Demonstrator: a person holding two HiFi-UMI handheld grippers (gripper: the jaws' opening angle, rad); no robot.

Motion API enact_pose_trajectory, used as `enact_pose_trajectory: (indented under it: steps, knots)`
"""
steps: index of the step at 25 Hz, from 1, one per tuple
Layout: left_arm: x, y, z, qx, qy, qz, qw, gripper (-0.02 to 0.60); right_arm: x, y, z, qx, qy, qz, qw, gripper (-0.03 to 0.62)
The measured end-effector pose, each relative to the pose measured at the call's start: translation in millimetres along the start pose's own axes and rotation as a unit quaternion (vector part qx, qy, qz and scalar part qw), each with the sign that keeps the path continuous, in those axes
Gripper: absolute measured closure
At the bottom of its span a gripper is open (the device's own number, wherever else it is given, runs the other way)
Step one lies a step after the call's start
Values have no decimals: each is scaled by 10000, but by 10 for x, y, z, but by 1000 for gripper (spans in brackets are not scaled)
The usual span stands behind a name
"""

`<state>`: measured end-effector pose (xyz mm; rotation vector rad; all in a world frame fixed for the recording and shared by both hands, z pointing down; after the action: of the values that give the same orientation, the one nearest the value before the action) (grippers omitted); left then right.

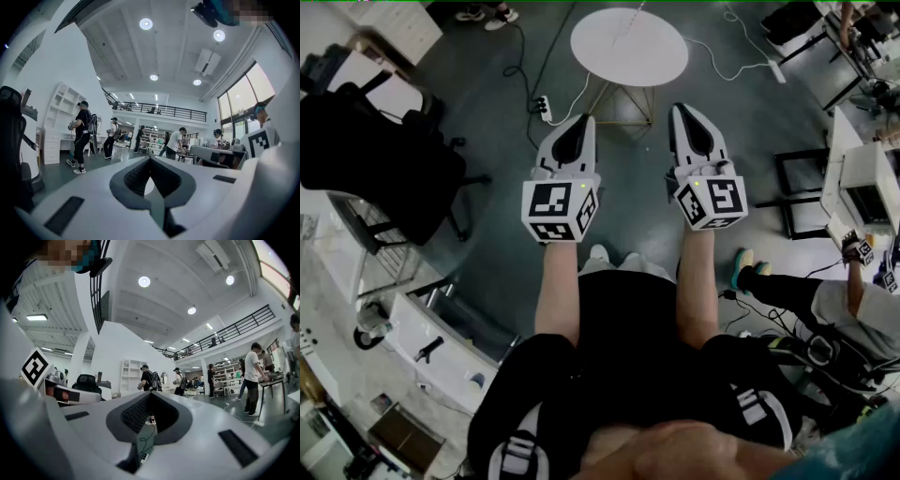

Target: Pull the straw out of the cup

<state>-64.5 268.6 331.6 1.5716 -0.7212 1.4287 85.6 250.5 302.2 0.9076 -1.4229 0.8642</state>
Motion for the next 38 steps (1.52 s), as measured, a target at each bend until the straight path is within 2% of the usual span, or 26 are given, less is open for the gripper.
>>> enact_pose_trajectory:
  steps: [5,9,16,22,32,38]
  knots:
    - [23,-40,-20,109,39,41,9999,574,-106,84,-47,51,-118,-50,9999,579]
    - [-92,-85,-45,170,-88,99,9998,574,-212,90,-84,59,-296,-39,9995,579]
    - [-120,-86,-47,219,-174,98,9996,574,-268,94,-48,28,-324,-94,9994,579]
    - [-156,-30,39,249,-182,64,9995,574,-250,59,71,-43,-302,153,9994,579]
    - [-109,198,549,273,-174,-1,9995,574,-143,-297,565,23,-281,237,9993,579]
    - [-91,417,980,192,-185,-233,9994,574,-8,-566,896,34,-82,156,9998,579]
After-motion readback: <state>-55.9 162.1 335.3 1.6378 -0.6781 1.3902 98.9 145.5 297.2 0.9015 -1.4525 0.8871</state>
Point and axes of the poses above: the fingertips, and each gripper's own axes: z forward along the fingers, y to its left, x out of its underside, the point moved 1 cm from there along -z, backward along the fingers, and after that the axes turned 5 degrees about x, right-handed, at the moved point
